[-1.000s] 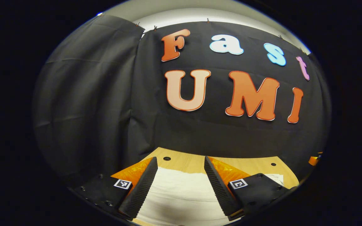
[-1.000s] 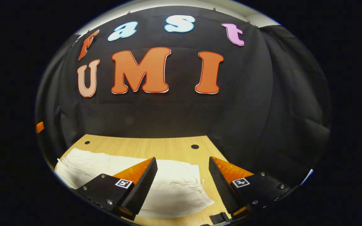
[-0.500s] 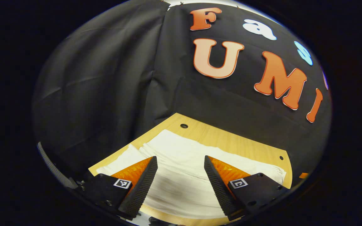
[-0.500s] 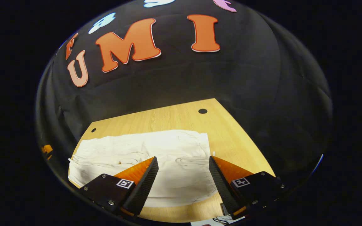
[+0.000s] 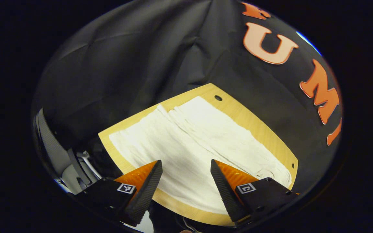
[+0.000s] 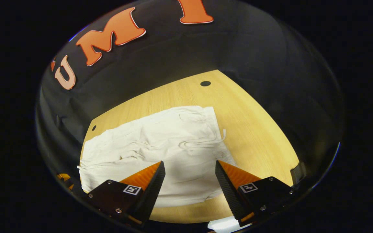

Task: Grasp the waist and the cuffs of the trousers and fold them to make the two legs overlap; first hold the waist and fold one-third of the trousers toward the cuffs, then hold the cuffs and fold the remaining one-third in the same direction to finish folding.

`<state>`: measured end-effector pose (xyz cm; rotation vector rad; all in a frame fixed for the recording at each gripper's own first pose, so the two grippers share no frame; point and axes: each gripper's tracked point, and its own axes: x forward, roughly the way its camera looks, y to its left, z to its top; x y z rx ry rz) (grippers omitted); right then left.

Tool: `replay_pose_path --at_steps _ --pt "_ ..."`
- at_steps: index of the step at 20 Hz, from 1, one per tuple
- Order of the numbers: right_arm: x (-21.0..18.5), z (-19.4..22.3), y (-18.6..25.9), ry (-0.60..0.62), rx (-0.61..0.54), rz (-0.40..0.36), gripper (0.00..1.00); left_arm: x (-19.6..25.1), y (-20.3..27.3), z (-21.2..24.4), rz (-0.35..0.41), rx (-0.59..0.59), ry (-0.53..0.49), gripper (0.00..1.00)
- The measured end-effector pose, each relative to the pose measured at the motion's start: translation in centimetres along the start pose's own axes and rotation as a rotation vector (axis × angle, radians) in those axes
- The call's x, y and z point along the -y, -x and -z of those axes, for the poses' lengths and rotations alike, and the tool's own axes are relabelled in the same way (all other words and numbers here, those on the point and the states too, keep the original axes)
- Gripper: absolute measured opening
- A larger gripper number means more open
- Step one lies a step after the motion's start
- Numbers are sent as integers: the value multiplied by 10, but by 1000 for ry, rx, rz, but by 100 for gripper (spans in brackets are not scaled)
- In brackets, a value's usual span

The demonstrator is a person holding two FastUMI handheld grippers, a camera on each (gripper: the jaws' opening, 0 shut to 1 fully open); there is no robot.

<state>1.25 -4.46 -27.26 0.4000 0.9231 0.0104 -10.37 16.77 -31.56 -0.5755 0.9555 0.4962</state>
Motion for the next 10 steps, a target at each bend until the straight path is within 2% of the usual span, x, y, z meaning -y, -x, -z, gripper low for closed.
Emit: replay_pose_path --at_steps 10 --pt "-2 26 -19 -225 -125 28 94 -125 -61 -1 -52 -181 267 99"
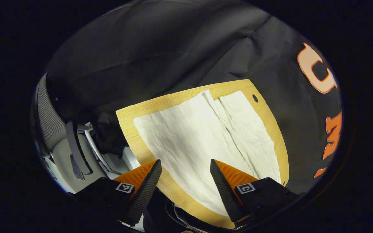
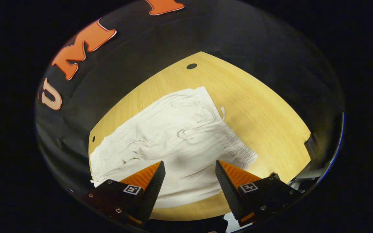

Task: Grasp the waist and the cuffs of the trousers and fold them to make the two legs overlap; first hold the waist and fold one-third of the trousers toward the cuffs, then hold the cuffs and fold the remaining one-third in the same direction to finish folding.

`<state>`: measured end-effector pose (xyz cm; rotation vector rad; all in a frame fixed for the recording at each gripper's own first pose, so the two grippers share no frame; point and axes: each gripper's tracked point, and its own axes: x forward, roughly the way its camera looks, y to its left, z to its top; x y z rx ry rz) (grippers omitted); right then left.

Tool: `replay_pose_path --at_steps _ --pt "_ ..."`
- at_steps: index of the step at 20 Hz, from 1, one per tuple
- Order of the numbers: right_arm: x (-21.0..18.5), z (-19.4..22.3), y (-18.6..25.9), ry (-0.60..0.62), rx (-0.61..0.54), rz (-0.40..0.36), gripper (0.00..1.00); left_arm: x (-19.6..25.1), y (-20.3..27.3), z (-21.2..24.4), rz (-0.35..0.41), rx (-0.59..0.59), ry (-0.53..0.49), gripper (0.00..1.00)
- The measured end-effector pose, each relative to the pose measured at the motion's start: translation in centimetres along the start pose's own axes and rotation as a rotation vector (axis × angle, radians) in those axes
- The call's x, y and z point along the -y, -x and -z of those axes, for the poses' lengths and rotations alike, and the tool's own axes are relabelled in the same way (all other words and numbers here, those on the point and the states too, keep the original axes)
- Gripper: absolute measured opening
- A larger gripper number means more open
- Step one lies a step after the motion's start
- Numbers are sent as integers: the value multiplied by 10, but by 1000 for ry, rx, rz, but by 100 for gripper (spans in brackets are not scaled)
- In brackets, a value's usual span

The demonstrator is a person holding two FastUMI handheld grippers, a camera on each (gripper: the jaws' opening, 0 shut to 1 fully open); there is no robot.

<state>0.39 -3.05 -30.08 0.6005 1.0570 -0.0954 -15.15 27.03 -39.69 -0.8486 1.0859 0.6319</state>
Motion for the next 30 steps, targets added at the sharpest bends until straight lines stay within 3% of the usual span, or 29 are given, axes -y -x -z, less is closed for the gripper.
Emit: replay_pose_path --at_steps 4,5,8,10,14,17,20,21,24,27,30 --pt "7 8 -7 -7 -27 33 94 -21 -19 -1 14 -59 75 96" --pt "8 10 -9 -11 -34 35 94 -25 -25 0 18 -72 94 100" --pt "16 18 -15 -46 -62 53 94 -29 -37 5 41 -115 140 99" --pt "17 19 -16 -87 -67 46 90 -32 -42 5 38 -119 143 99" --pt "30 24 -16 -129 -61 62 89 -19 -56 -11 95 -93 141 90" --pt "40 27 -14 -170 -56 64 89 -2 -74 -21 142 -86 162 64" --pt "48 33 -15 -211 -61 63 89 2 -86 -22 145 -85 174 31" --pt "50 34 -15 -221 -62 61 89 4 -86 -26 144 -67 175 7" --pt "60 37 -17 -254 -56 72 89 7 -83 -25 146 -43 91 9" --pt "72 38 -20 -284 -53 91 89 21 -70 -37 210 -6 74 6" --pt "83 37 -29 -316 -51 114 89 30 -54 -50 222 20 37 6"
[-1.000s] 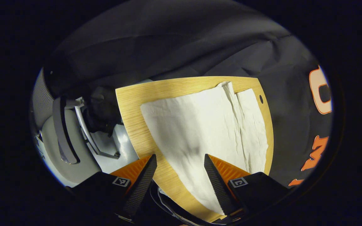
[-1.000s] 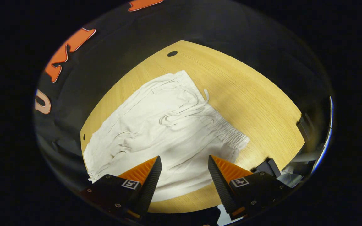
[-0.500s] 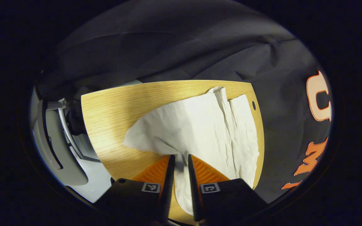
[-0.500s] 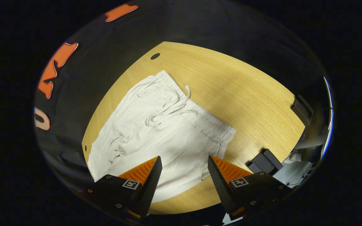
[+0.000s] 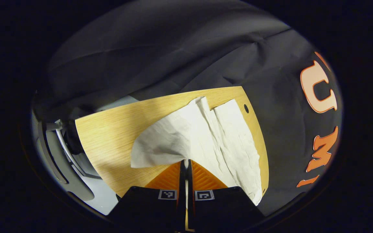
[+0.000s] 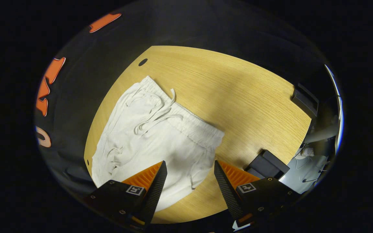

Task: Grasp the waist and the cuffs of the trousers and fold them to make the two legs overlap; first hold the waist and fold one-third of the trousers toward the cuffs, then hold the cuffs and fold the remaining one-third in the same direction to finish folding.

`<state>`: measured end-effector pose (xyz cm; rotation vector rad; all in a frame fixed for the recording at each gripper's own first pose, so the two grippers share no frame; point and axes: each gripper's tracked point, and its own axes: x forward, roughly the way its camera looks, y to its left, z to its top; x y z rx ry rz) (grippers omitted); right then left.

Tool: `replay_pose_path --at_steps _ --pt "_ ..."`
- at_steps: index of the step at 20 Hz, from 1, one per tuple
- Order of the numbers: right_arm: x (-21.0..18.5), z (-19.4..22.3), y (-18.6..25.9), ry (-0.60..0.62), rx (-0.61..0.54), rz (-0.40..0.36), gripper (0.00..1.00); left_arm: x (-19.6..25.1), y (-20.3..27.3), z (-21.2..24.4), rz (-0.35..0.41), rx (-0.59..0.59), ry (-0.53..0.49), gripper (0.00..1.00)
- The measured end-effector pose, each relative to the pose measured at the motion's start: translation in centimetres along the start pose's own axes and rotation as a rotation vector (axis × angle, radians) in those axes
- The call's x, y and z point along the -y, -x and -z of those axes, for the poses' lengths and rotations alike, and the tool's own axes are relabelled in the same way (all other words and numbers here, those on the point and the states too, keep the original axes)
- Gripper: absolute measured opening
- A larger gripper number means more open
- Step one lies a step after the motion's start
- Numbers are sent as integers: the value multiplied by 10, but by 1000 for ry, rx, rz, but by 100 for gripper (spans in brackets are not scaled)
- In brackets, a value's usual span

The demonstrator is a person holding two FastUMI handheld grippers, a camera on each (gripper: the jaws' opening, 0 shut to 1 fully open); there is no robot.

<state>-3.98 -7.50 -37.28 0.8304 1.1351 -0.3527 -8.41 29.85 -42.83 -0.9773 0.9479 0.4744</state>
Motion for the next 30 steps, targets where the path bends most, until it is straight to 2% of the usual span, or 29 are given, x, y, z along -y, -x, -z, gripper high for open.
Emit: replay_pose_path --at_steps 3,6,7,8,9,10,13,18,26,28,30 --pt "6 -5 -16 -57 -2 21 89 14 7 -5 15 3 -34 6" --pt "15 -9 -26 -96 10 55 74 32 14 -9 32 6 -73 8" --pt "19 -13 -30 -116 19 71 65 36 15 -11 35 6 -86 6" --pt "25 -11 -30 -145 4 95 57 40 17 -12 39 5 -99 8" --pt "26 -12 -29 -199 -1 90 38 41 18 -13 41 5 -112 7" --pt "18 -18 -26 -233 1 48 19 44 18 -15 40 4 -126 6" --pt "14 -32 -7 -247 49 -9 8 56 17 -20 61 -16 -187 6" --pt "-16 -56 26 -283 119 -97 5 78 10 -28 100 -54 -280 6" --pt "-60 -86 52 -302 196 -151 5 131 -15 -52 150 -116 -409 8" --pt "-74 -96 58 -311 203 -165 5 142 -20 -57 159 -129 -438 6" --pt "-87 -106 58 -311 199 -175 5 150 -21 -64 150 -137 -469 6"
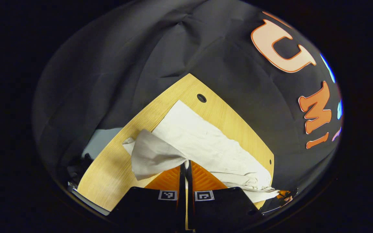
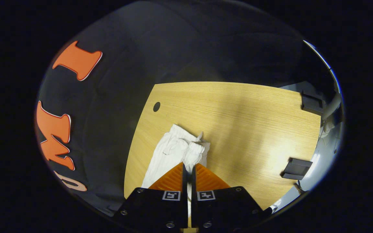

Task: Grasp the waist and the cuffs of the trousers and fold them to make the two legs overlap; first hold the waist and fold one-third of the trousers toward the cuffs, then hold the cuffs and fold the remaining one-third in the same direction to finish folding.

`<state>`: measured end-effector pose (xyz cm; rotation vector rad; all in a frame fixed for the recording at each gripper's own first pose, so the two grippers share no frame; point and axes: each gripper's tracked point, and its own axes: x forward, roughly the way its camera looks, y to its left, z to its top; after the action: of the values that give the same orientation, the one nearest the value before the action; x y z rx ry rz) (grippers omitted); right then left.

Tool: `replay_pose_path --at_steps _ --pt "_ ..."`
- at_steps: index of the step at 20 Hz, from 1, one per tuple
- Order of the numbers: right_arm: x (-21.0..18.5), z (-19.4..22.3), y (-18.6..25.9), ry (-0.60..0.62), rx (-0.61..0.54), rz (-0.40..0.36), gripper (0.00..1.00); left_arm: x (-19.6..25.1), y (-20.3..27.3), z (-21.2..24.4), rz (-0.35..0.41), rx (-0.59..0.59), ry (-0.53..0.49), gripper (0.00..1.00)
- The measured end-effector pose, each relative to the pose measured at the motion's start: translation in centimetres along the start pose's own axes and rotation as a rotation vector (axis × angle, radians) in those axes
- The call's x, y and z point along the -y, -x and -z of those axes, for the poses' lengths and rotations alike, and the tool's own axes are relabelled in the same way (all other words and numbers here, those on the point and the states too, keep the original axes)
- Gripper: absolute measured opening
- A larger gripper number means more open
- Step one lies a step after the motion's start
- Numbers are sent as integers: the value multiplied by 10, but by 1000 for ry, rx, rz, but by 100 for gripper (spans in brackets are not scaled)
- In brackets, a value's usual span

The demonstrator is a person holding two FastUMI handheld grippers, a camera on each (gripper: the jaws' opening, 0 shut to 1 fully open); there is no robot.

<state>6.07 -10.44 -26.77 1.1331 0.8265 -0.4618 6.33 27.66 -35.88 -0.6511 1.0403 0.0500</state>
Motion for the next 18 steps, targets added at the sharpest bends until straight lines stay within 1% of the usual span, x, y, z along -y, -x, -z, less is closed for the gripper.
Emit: replay_pose_path --at_steps 4,9,10,11,15,18 --pt "-19 -5 -21 -10 -58 4 5 14 -6 -24 -17 -3 -44 6" --pt "-45 -15 -50 -17 -99 -8 5 25 -33 -43 -82 -45 -119 6" --pt "-50 -16 -55 -13 -103 -9 5 24 -38 -45 -93 -46 -131 7" --pt "-54 -18 -60 -6 -106 -7 5 27 -44 -48 -103 -46 -143 6" --pt "-76 -24 -82 -15 -119 -23 4 33 -73 -73 -128 -22 -185 7" --pt "-96 -30 -102 -16 -108 -37 4 41 -93 -83 -128 -17 -178 9"
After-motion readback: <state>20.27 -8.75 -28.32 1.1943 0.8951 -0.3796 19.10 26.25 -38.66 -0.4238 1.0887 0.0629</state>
